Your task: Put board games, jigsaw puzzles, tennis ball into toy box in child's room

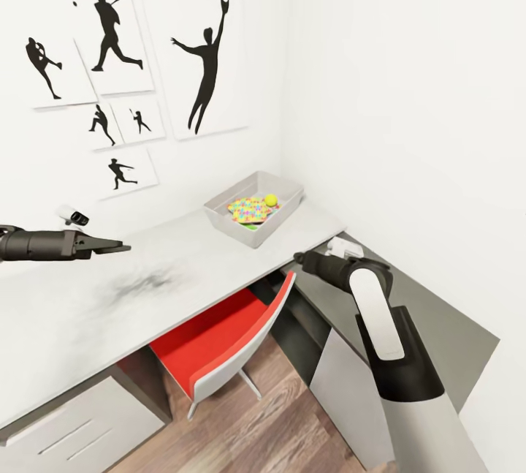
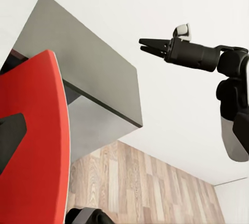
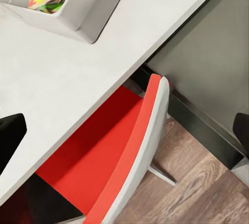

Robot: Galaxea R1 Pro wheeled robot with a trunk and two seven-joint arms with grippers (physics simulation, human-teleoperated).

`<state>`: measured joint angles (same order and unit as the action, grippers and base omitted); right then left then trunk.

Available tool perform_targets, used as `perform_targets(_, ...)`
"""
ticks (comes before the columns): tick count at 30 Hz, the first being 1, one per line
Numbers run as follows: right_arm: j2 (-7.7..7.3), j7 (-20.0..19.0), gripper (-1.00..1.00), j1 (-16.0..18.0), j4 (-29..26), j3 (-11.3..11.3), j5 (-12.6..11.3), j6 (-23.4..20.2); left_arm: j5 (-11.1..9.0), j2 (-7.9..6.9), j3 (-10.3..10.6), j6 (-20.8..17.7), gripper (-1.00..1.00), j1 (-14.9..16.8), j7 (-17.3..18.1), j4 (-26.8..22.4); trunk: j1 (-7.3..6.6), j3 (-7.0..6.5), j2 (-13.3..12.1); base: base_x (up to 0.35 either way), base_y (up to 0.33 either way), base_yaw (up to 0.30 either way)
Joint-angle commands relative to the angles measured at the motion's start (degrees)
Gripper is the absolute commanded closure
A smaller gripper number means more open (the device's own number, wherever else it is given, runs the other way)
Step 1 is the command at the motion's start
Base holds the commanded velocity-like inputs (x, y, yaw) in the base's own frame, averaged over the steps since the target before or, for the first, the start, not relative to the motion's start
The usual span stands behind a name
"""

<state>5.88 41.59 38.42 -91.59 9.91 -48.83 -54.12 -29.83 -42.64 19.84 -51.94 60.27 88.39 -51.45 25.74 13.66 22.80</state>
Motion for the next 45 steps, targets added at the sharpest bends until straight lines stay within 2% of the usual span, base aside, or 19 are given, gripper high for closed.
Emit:
perform_targets(1,0.01,0.60,-1.00,-0.20,-0.03,0.02,-0.48,0.05,-0.21,-0.07,0.28,-0.38,-1.00,-0.15,0.21,0.03,0.04,0.02,0.12,0.000,0.000,0.000)
perform_targets(15,0.01,0.42,-1.00,-3.32,0.01,0.02,-0.29,1.38,-0.32,-0.07,0.23,0.09,-1.00,-1.73,0.09,0.03,0.04,-1.32,0.12,0.000,0.000,0.000)
perform_targets(40,0.01,0.42,-1.00,-3.70,0.48,0.00,-0.18,1.39,-0.31,-0.07,0.29,0.19,-1.00,-2.01,-0.33,0.11,0.04,-3.70,0.12,0.000,0.000,0.014)
perform_targets(45,0.01,0.42,-1.00,-3.75,0.53,0.01,-0.17,1.39,-0.30,0.04,0.32,2.36,-1.00,-2.07,-0.26,1.82,0.04,-4.18,0.12,0.000,0.000,0.070)
